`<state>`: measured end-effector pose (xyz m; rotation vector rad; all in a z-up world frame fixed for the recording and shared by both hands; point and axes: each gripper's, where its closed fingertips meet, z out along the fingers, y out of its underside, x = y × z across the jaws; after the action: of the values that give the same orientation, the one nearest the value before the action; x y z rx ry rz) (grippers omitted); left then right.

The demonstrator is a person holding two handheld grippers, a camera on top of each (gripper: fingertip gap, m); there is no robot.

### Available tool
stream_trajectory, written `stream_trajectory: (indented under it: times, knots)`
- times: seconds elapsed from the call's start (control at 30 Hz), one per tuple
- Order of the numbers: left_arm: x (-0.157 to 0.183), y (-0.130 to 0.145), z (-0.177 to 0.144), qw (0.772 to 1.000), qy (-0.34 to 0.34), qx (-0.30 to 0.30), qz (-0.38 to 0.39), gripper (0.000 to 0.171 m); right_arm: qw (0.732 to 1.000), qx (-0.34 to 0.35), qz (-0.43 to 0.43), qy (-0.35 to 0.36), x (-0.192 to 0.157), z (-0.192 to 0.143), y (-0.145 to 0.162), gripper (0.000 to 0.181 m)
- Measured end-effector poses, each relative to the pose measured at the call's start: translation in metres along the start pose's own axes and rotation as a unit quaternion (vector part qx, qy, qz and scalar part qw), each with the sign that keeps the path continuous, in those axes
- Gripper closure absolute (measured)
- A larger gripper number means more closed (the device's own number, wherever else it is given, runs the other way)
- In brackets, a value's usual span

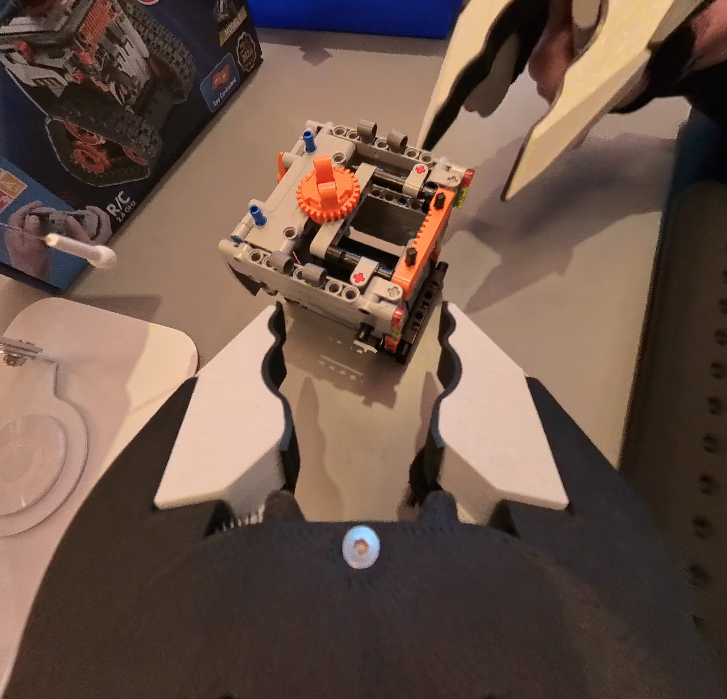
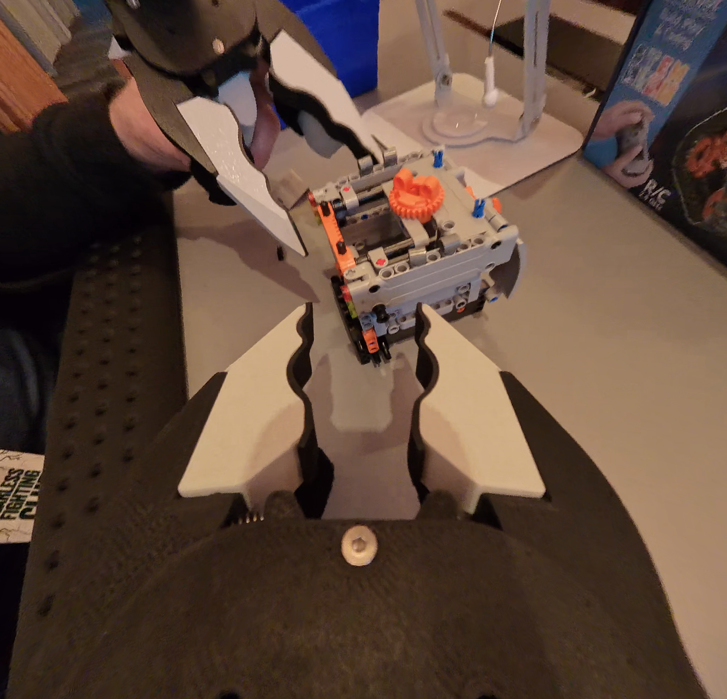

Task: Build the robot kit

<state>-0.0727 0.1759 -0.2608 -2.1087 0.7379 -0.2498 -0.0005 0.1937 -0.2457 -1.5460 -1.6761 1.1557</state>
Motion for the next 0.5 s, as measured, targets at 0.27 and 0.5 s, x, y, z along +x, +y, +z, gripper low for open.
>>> stream_trajectory:
  times: [0.27, 0.5]
  knots:
    - [0.004, -0.007, 0.001, 1.0, 0.016, 0.021, -0.003, 0.101, 0.999, 0.026, -0.016, 0.029, 0.007, 0.005, -0.011, 0.119]
    - [0.006, -0.006, 0.0, 1.0, -0.003, 0.013, 0.014, 0.109, 0.999, 0.025, -0.014, 0.016, 0.0, 0.009, -0.011, 0.127]
